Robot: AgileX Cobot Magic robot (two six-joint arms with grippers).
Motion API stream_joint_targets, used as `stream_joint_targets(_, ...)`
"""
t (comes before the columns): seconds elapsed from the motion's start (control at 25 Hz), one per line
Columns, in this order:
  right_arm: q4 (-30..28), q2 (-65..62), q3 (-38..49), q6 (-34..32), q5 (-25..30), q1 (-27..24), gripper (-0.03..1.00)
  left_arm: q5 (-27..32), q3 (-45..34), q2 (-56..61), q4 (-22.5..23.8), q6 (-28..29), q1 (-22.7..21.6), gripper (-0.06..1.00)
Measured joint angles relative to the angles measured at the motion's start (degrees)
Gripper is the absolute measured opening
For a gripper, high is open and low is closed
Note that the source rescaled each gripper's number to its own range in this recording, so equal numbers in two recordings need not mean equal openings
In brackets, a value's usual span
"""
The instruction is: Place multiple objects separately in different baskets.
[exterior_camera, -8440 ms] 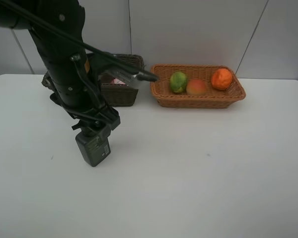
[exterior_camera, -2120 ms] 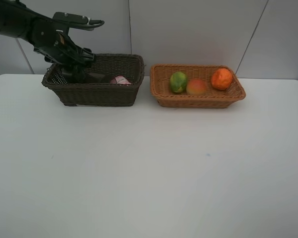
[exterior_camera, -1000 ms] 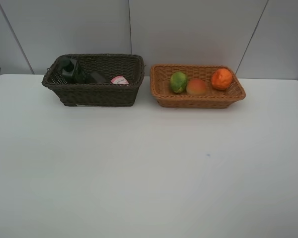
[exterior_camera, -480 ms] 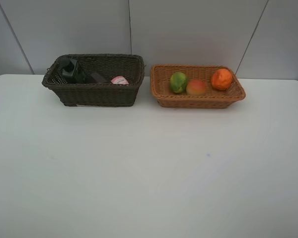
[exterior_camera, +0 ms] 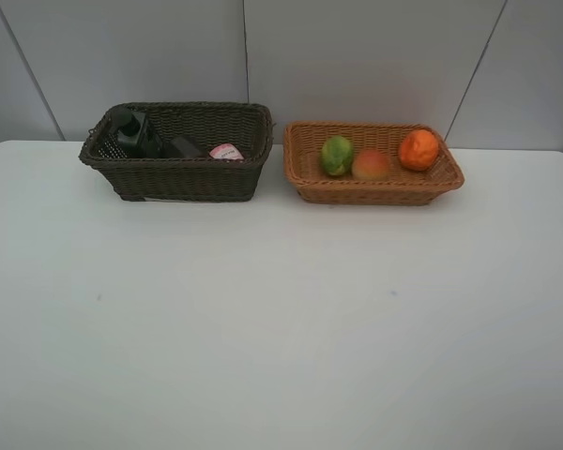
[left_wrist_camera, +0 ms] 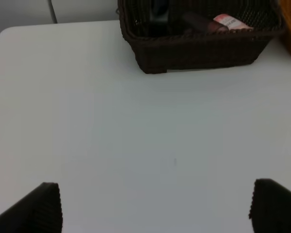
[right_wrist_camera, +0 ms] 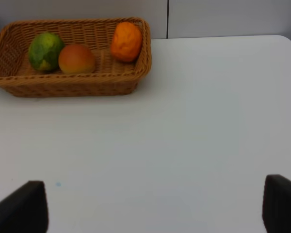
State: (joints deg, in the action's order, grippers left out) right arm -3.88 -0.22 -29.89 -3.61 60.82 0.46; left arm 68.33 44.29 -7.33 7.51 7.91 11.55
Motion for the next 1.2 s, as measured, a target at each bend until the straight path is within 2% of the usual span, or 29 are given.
stream_joint_targets(0.16, 0.0, 0.0, 0.0, 0.0, 0.0, 0.0, 0.94, -2.3, -2.4, 3.5, -1.9, 0.0, 0.0, 1.00)
stream_joint_targets(0.48, 0.0, 0.0, 0.0, 0.0, 0.0, 0.0, 0.94, -5.5, -14.5, 7.8, -3.1, 0.0, 0.0, 1.00)
stream_joint_targets(0.88, 0.0, 0.0, 0.0, 0.0, 0.0, 0.0, 0.94, -7.3, -15.2, 7.8, -3.1, 0.0, -0.2, 1.00)
stream_joint_targets(1.2, 0.0, 0.0, 0.0, 0.0, 0.0, 0.0, 0.94, -7.3, -15.2, 7.8, -3.1, 0.0, -9.3, 1.00)
